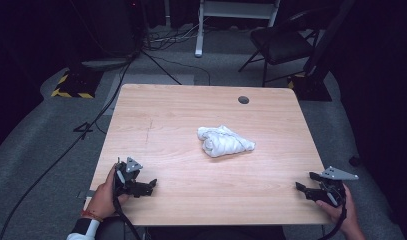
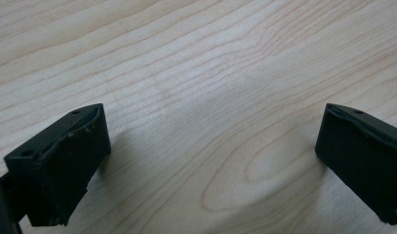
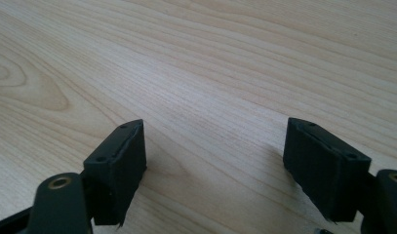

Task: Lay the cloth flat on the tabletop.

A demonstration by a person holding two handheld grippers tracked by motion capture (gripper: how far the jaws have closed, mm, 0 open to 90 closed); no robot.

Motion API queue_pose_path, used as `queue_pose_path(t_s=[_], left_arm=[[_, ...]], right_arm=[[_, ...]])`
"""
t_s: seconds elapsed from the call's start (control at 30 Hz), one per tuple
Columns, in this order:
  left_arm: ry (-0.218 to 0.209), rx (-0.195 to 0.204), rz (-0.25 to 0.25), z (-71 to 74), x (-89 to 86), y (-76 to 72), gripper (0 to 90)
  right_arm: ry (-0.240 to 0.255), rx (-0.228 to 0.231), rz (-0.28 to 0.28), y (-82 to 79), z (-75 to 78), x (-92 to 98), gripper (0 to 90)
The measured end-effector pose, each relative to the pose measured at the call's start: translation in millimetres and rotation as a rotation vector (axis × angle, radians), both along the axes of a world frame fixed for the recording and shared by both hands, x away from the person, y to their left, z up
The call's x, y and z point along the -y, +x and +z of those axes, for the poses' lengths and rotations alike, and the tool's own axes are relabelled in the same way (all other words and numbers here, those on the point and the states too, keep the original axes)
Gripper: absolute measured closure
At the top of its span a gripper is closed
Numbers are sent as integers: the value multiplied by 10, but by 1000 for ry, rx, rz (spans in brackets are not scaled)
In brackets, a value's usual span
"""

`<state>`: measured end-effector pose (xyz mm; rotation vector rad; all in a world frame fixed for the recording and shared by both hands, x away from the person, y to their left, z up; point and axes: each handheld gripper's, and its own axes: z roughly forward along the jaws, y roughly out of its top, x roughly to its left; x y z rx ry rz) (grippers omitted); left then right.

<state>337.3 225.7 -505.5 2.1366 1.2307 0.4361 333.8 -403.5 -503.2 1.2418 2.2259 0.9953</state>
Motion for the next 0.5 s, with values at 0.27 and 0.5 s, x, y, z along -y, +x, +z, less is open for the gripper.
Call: queue_pose_path(t_s=[0.27,0.5], left_arm=[[4,0,-170,3,117,69,0],[7,1,-236,5,156,128,2]], right_arm=[[-13,-19,24,42,21,-10,233],[-14,-2,49,135,53,-40,266]])
